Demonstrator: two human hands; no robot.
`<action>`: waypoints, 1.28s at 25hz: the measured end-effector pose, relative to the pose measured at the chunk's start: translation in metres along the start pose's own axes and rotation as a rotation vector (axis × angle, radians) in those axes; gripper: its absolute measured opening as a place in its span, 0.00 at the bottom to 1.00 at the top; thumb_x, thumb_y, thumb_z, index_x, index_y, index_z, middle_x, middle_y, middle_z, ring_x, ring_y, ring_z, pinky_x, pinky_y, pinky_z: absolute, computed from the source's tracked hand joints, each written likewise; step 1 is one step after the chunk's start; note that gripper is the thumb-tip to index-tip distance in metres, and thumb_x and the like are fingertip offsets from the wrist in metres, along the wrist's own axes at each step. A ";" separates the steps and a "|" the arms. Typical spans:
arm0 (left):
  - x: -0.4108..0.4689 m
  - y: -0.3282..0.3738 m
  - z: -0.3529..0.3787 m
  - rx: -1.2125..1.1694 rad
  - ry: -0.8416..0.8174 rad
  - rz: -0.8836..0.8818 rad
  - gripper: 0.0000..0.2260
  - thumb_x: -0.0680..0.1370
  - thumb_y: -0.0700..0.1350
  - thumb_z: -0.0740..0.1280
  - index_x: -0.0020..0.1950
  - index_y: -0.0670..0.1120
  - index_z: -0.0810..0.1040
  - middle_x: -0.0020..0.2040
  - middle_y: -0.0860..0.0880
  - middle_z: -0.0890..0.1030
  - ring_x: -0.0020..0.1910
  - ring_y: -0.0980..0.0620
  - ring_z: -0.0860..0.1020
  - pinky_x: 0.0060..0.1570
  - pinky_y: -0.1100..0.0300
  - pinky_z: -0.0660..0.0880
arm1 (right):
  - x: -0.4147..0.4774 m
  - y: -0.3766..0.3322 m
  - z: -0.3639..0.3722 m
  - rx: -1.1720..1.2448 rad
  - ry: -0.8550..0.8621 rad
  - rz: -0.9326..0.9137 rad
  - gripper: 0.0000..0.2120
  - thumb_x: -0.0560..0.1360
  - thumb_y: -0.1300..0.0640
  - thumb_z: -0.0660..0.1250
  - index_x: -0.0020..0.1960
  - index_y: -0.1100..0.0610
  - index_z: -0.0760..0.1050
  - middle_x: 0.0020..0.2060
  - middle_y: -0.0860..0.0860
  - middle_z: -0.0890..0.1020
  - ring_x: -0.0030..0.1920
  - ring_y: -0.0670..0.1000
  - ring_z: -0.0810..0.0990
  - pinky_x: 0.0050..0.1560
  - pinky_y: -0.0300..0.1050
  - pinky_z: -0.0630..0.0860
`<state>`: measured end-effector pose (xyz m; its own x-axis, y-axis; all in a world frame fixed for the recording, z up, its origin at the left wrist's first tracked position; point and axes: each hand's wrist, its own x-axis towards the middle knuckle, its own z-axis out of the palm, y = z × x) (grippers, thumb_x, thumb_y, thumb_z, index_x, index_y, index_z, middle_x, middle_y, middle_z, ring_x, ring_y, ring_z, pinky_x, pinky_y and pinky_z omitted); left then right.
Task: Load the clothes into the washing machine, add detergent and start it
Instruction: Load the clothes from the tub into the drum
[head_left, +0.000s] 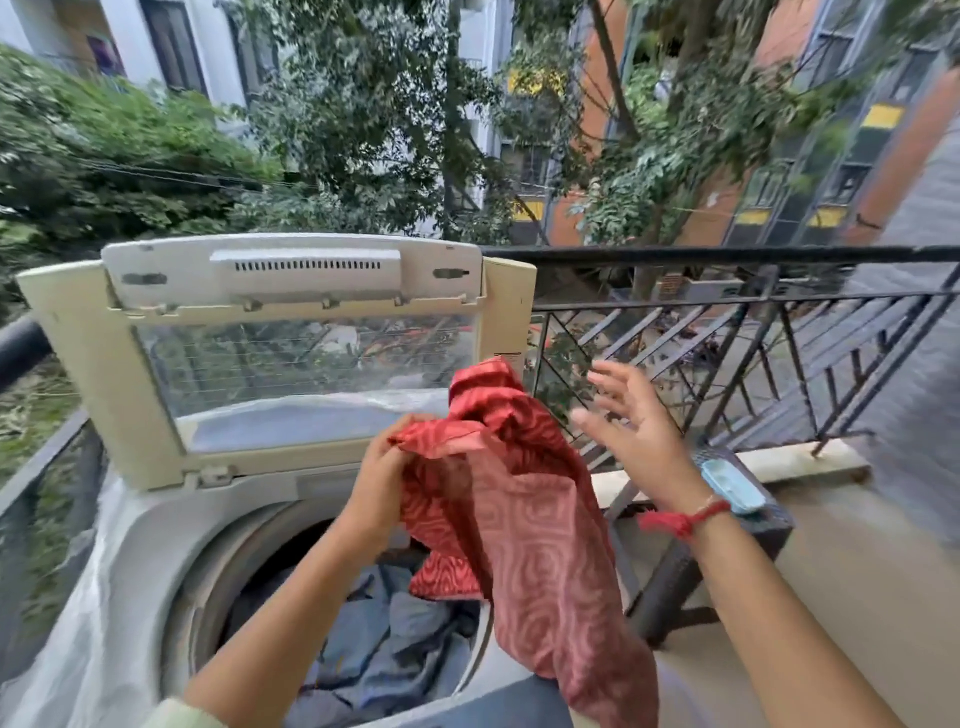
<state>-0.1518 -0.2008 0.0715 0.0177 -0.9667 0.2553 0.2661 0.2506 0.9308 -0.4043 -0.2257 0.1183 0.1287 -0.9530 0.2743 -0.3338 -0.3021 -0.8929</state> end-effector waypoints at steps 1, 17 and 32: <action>-0.002 0.004 -0.021 -0.121 -0.018 -0.032 0.06 0.73 0.40 0.62 0.41 0.43 0.78 0.37 0.49 0.82 0.37 0.53 0.80 0.39 0.65 0.76 | -0.006 0.019 -0.003 -0.163 -0.179 0.053 0.33 0.69 0.52 0.73 0.69 0.41 0.62 0.68 0.41 0.67 0.65 0.39 0.68 0.65 0.38 0.67; -0.004 -0.070 -0.157 0.763 -0.028 -0.278 0.19 0.63 0.38 0.58 0.50 0.37 0.81 0.46 0.46 0.83 0.47 0.52 0.77 0.50 0.55 0.73 | 0.011 -0.055 0.075 -0.330 0.556 -0.508 0.10 0.72 0.66 0.59 0.49 0.61 0.76 0.42 0.52 0.76 0.45 0.46 0.73 0.46 0.33 0.68; -0.018 -0.086 -0.105 1.099 -0.119 -0.253 0.18 0.74 0.51 0.70 0.62 0.47 0.76 0.59 0.49 0.78 0.58 0.53 0.76 0.55 0.60 0.70 | -0.095 0.148 0.022 -0.332 -0.241 0.549 0.21 0.68 0.59 0.75 0.59 0.60 0.77 0.55 0.57 0.81 0.53 0.51 0.79 0.54 0.40 0.73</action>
<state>-0.0734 -0.2107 -0.0408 -0.0240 -0.9997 -0.0048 -0.7425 0.0146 0.6697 -0.4454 -0.1793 -0.0473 0.0499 -0.9499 -0.3085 -0.6737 0.1961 -0.7126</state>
